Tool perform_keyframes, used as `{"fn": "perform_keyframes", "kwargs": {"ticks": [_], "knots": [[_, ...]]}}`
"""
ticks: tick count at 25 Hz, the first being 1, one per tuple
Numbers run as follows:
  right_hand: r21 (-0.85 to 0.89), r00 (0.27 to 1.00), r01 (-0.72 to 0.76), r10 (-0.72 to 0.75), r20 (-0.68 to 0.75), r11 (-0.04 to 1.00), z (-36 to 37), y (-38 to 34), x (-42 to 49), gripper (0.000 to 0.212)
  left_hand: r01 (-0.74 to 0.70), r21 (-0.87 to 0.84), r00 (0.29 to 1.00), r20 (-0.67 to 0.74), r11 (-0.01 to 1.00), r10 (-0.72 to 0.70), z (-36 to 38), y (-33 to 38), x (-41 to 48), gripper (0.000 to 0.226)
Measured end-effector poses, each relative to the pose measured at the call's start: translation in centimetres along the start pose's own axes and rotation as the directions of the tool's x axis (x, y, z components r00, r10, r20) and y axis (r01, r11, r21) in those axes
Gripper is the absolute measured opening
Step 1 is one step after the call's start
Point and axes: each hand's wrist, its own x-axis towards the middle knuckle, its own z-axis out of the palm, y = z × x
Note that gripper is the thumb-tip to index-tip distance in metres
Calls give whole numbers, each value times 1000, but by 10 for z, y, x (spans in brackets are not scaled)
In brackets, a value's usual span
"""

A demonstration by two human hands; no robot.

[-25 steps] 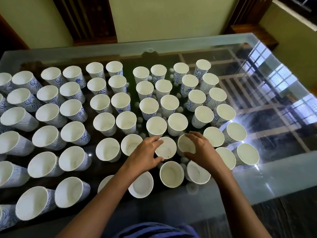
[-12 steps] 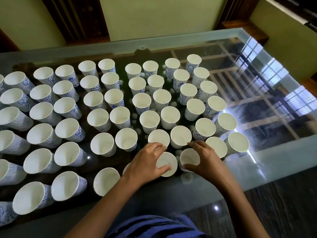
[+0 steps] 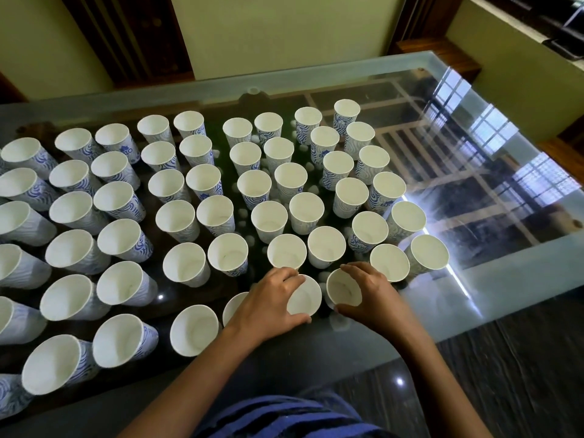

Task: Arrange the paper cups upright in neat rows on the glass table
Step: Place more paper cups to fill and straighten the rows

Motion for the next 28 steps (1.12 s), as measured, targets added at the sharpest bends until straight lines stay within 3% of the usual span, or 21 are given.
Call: {"fn": "perform_keyframes", "kwargs": {"ticks": [8,12,18,21,28], "knots": [[9,999,24,-23,-31,1000,0,-12,1,78,2,-38,999,-47,999,-4,-8,-4,-7,71],[39,992,123,-123,-7,992,6,-40,15,70,110,-87,974,-187,990,-125,-29,-21,-22,61],[57,961,269,-272,55,962,35,-109,61,64,351,-108,853,-372,930,-365,-66,-87,-53,50],[23,952,297,-298,75,955,48,-138,85,69,411,-102,837,-350,906,-420,-75,-112,-54,58],[-30,952,281,-275,133,959,66,-162,108,74,382,-102,878,-269,918,-396,-76,-129,-43,67]]}}
